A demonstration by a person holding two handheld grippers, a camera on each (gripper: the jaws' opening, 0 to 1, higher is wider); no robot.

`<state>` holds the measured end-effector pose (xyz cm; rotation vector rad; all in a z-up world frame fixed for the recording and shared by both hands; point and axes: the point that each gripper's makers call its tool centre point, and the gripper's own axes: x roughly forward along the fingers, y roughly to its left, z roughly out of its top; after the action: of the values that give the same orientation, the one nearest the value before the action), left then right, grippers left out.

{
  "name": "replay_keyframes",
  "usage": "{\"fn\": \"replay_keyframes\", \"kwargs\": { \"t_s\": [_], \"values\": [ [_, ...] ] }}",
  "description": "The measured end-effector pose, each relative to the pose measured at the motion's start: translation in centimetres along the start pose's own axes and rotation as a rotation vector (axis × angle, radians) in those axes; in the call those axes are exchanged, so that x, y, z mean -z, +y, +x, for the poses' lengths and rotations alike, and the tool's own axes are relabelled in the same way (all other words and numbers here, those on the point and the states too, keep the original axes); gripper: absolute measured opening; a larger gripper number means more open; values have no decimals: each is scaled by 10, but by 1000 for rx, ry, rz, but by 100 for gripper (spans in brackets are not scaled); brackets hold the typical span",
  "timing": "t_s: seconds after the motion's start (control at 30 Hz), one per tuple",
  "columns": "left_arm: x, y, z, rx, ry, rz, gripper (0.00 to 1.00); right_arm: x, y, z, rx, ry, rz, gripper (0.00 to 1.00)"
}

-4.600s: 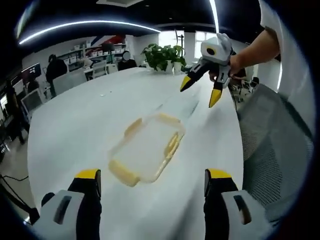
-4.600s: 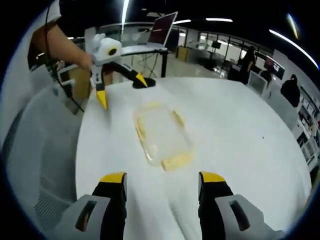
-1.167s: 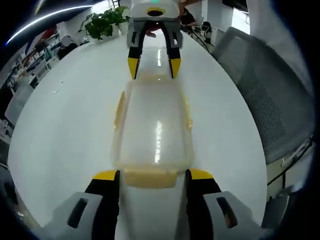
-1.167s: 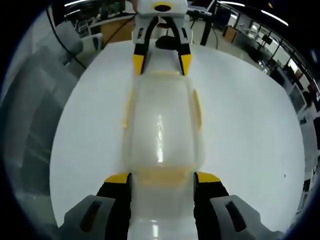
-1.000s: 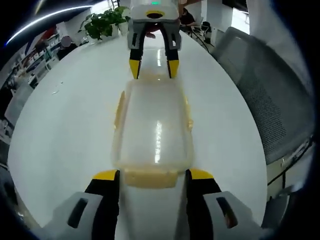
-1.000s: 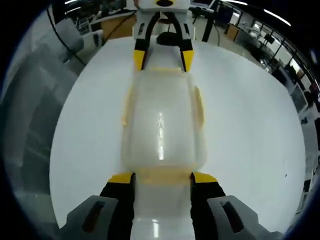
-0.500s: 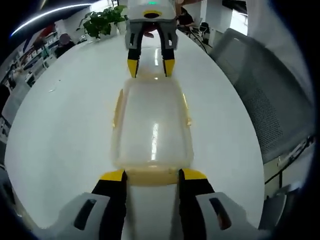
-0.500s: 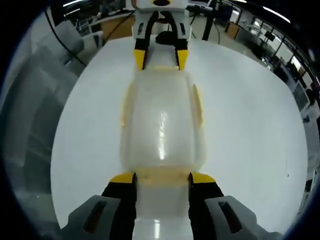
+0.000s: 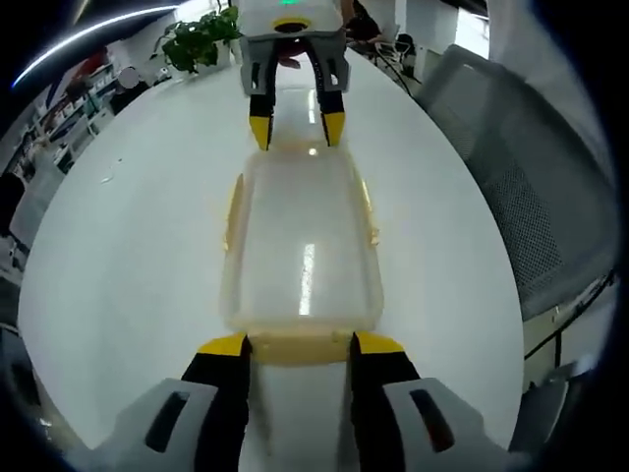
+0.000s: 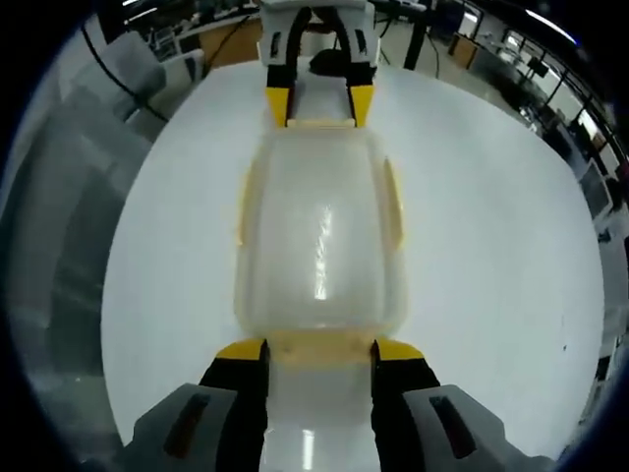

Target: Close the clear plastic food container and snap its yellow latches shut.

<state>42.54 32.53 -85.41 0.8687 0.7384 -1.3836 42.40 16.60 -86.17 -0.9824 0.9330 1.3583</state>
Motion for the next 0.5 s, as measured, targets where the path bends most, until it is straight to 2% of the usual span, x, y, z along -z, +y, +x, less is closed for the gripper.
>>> {"fn": "replay_keyframes", "kwargs": {
  "t_s": [0.27,0.5],
  "values": [
    [-2,0,-1,-22,-8,2,40,1,0,0,-5,8,-1,39],
    [-1,0,2,11,27,-17,38,1,-1,1,-9,-4,2,38]
  ]
}}
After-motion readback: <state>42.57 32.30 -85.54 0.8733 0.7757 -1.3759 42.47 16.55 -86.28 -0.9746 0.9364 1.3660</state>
